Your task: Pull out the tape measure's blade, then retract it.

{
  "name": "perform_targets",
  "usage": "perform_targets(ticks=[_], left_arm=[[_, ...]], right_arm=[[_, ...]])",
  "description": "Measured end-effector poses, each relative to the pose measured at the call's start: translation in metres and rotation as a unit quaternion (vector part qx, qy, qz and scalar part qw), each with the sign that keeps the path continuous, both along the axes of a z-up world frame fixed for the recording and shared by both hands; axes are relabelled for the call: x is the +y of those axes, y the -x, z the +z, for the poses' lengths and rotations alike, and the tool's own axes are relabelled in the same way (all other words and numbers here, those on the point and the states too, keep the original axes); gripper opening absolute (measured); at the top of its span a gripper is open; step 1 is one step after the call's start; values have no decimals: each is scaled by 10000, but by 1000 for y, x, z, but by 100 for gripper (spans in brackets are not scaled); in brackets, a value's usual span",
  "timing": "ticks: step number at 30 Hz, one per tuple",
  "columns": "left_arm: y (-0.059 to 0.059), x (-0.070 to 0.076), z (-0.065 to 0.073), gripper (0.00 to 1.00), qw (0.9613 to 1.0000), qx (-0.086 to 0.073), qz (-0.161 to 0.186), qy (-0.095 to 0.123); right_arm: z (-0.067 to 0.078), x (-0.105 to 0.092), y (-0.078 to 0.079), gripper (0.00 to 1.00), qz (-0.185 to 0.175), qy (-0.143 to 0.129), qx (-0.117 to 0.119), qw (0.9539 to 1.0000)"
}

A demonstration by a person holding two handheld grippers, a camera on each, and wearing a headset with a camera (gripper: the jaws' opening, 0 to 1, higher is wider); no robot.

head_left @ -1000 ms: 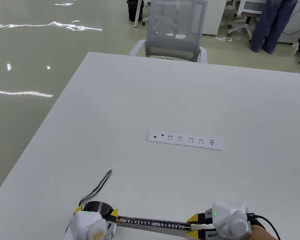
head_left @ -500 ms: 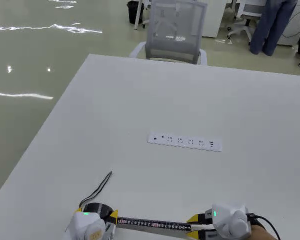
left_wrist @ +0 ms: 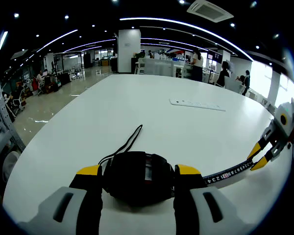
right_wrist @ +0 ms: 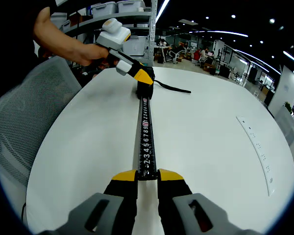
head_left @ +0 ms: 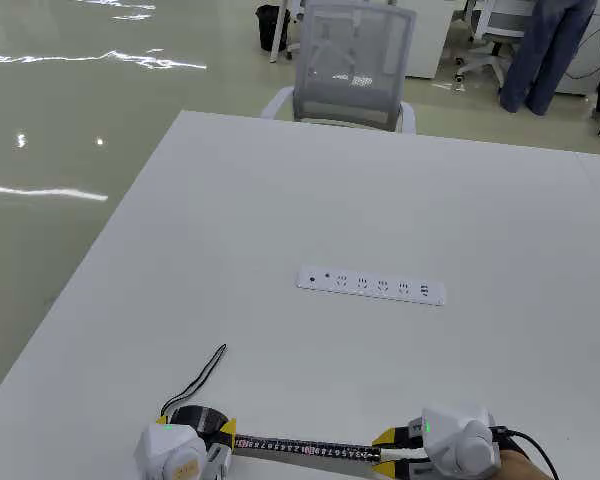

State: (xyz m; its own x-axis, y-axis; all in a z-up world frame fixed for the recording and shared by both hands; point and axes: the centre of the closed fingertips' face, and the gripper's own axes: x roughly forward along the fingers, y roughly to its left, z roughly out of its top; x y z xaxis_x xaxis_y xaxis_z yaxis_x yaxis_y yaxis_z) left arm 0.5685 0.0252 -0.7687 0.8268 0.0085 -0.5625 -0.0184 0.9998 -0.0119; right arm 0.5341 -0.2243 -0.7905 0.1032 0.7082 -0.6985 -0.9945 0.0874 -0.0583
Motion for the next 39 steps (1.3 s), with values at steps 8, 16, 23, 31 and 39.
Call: perform_targets(ticks=[8,16,23,31,39], left_arm=[[0,0,-1,59,10000,-63,39,-1],[1,4,-11,66,9978,-29,469,474],[4,4,-15,67,9939,10,685,865],[4,2,-17,62,9927,54,831,873],[5,2,-17,59,9941,158,822,688]], right_arm=[[-2,1,0,14,34,51,-19,10000],[-2,1,1,14,39,46,-23,10000],[-3,1,1,14,44,59,-32,10000],[-1,1,1,14,46,57,-51,10000],[1,6,2,14,88,49,-57,9999]])
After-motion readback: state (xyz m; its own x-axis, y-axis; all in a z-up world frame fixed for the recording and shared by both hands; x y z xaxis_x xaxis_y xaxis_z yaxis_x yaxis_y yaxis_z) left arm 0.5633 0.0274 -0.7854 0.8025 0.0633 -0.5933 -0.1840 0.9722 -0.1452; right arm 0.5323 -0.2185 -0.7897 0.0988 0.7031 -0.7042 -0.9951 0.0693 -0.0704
